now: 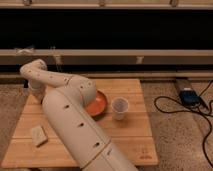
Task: Push the eraser across the table
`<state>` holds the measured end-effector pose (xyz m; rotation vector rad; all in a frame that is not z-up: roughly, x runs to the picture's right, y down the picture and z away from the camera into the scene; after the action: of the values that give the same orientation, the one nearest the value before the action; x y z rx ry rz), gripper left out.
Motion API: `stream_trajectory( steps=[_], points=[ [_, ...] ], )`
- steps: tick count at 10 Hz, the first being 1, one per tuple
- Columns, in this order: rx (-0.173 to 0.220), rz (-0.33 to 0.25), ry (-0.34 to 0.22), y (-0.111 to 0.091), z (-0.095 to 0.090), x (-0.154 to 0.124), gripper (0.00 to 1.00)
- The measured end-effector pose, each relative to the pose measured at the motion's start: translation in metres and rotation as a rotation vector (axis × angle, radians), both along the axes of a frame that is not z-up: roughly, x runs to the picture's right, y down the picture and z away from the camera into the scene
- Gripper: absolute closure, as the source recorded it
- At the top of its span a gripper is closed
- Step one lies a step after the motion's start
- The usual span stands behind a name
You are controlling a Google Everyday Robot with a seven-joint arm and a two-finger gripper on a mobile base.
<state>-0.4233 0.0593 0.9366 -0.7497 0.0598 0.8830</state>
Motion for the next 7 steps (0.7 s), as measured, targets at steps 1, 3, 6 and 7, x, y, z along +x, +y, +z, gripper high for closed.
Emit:
stream_trajectory(
  steps=[1,3,6,7],
  points=[
    [-0.005,0.006,0.031,0.001,-0.001,0.009,1.0],
    [-0.014,0.007,0.069,0.003,-0.003,0.019,1.0],
    [-0.013,-0.011,0.141,0.003,-0.004,0.037,1.0],
    [-0.015,-0.016,0.161,0.004,-0.004,0.042,1.0]
  ],
)
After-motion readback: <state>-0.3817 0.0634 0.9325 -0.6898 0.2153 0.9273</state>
